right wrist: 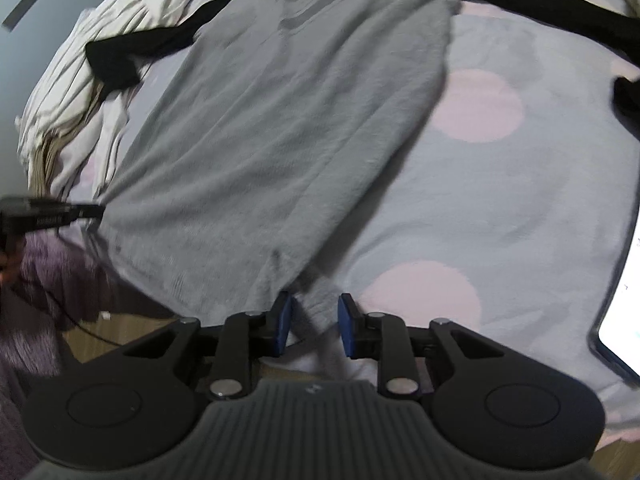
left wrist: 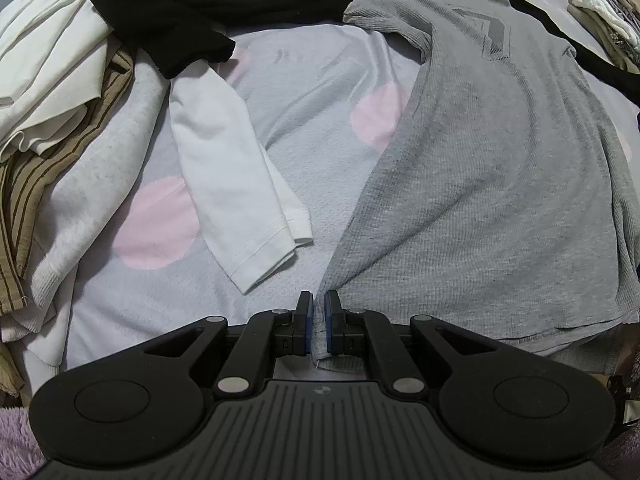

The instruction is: Fold clothes

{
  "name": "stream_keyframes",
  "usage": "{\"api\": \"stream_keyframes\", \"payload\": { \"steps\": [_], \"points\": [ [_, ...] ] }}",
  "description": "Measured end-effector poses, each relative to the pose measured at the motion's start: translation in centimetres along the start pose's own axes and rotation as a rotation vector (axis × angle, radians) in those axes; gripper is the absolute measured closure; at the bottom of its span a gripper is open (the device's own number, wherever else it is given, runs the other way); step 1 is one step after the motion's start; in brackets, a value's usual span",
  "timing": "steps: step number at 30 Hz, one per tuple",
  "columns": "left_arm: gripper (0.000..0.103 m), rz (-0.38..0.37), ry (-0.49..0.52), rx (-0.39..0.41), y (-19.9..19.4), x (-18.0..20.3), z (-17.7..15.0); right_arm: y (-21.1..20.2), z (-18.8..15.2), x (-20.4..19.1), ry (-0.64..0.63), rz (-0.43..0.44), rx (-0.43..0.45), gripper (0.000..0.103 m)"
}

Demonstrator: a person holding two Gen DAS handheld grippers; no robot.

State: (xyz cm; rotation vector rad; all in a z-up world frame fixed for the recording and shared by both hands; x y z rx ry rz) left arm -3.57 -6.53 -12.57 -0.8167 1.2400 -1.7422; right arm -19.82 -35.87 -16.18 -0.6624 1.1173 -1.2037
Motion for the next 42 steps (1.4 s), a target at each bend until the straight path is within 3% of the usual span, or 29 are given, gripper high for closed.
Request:
{"api": "stream_keyframes", "payload": {
  "steps": [1,2,3,7,11,19,22,26,33,37,42],
  "points": [
    [0.1,0.001,0.001,0.001,0.0,0.0,0.0,0.0,0.0,-0.1,-0.002,0.001,0.004,0.085],
    [0.1,0.001,0.001,0.001,-0.1,0.1,0.0,-0.1,0.1,0.0,0.003,0.002,0.011,0.097],
    [0.1,0.001,0.001,0.002,-0.2,0.1,0.0,-0.3,0.2,0.0,0.009,0.005,0.02,0.1],
    [0.1,-0.062,-0.01,0.007,-1.4,0.1,0.5,-1.5,0.5,0.2,0.029,0.006,0.044,0.1],
    [0.101,-0.181,-0.027,0.047,-4.9,0.3,1.4,-4.5,0.7,0.9,0.092,-0.027,0.086,0.1],
    [0.101,-0.429,-0.094,0.131,-13.5,-0.5,2.6,-15.7,-0.7,2.8,0.234,-0.095,0.259,0.101],
    [0.101,-0.483,-0.11,0.129,-15.5,-0.8,2.3,-19.0,-1.4,2.7,0.241,-0.116,0.297,0.101],
    [0.101,-0.438,-0.088,0.057,-14.3,-1.3,0.7,-19.5,-2.1,1.9,0.208,-0.16,0.261,0.101],
    [0.102,-0.309,-0.009,-0.122,-6.9,-0.2,-1.3,-13.4,-3.5,2.4,0.168,-0.203,0.078,0.101],
    [0.101,-0.234,0.066,-0.164,-4.5,0.5,-1.6,-11.0,-3.9,2.5,0.134,-0.218,0.003,0.101],
    [0.097,-0.255,0.063,-0.195,-4.2,0.8,-1.0,-10.3,-3.5,2.4,0.124,-0.223,-0.023,0.098]
  ]
}}
Point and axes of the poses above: each gripper's, at about its wrist camera, not at the fingertips, and y roughly the way its jaws point, x to its right, z to its top, the point moved 4 cm from there along y, roughly the way its jaws point, and after that the axes turned 10 degrees about -y, right-handed, at the moved point
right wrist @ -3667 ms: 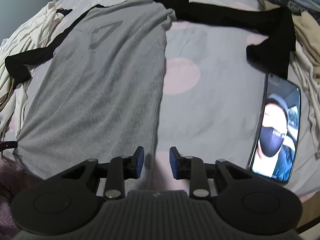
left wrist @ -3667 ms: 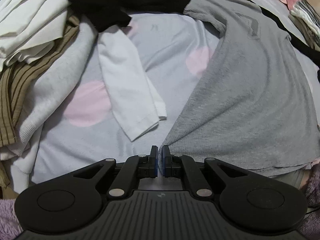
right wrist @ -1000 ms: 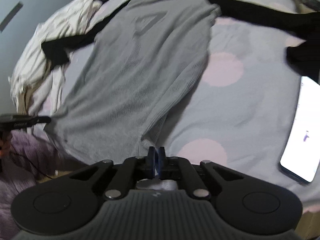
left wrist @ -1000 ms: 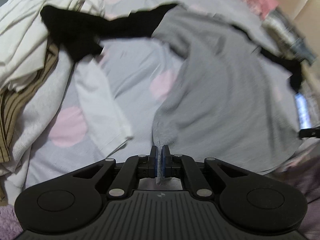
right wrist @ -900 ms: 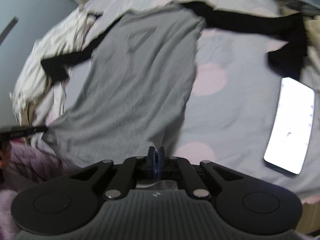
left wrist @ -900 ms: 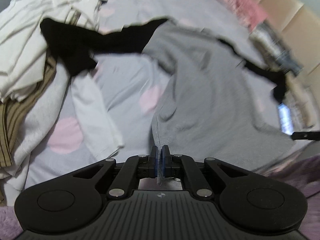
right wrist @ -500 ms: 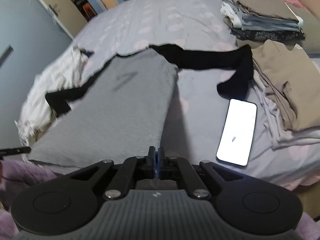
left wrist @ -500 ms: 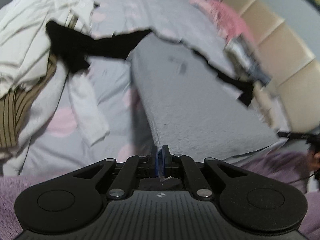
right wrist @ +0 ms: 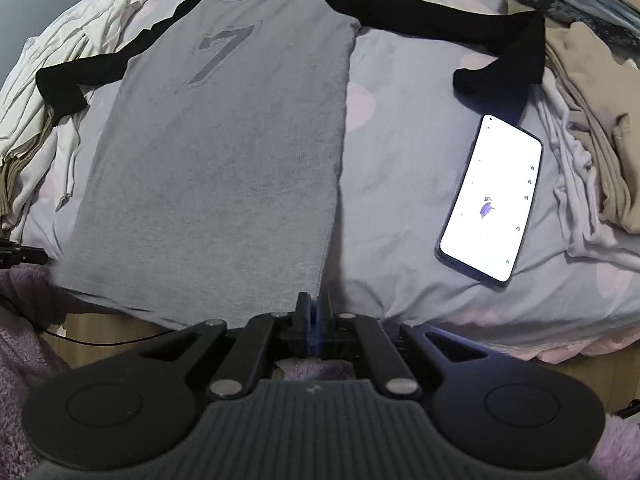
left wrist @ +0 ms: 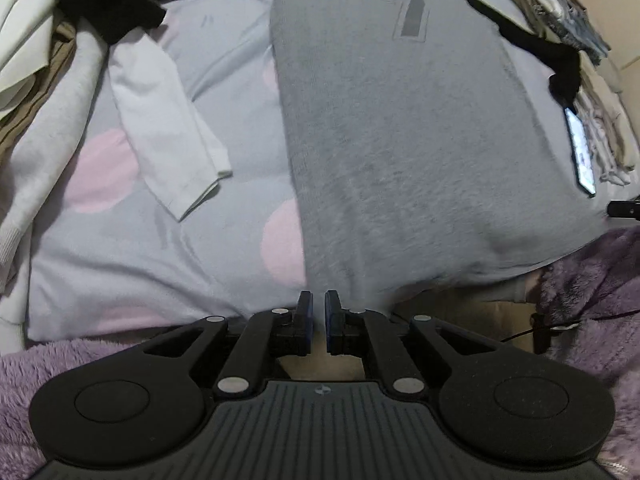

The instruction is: Fold clothes

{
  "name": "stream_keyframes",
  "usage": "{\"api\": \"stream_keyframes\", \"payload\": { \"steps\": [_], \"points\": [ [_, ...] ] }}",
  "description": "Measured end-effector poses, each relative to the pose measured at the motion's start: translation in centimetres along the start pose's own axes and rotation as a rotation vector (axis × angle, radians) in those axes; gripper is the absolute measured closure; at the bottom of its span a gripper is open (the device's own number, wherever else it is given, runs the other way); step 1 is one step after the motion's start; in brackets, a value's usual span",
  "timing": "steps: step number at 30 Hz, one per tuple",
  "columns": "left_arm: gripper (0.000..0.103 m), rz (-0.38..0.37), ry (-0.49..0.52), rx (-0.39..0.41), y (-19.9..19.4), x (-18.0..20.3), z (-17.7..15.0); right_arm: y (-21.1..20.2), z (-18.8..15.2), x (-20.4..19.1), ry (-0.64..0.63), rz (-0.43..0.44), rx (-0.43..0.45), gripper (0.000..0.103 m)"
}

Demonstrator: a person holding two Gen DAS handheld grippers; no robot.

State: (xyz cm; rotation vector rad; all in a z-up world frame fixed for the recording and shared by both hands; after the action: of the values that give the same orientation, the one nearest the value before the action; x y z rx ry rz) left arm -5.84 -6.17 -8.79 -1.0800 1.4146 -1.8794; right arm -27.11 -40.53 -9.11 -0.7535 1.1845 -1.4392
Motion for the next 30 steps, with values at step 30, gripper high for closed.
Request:
{"api": "stream_keyframes", "payload": {
  "steps": [30],
  "points": [
    [0.09,-0.042,-0.021,0.337,-0.2,2.9,18.5,3.7,12.5,20.7,0.443,-0.277,0.251,0.062]
  ]
}}
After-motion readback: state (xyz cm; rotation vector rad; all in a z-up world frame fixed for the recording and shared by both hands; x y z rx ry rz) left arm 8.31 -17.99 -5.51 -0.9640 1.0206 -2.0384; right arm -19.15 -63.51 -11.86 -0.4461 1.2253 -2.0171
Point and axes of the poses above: each gripper's, at about its wrist camera, not at the fingertips, and y roughly the way its jaws point, x to its right, z to its top, the point moved 4 cm from there along y, roughly the way its jaws point, and after that the axes turned 10 degrees about -y, right-handed, at the moved point
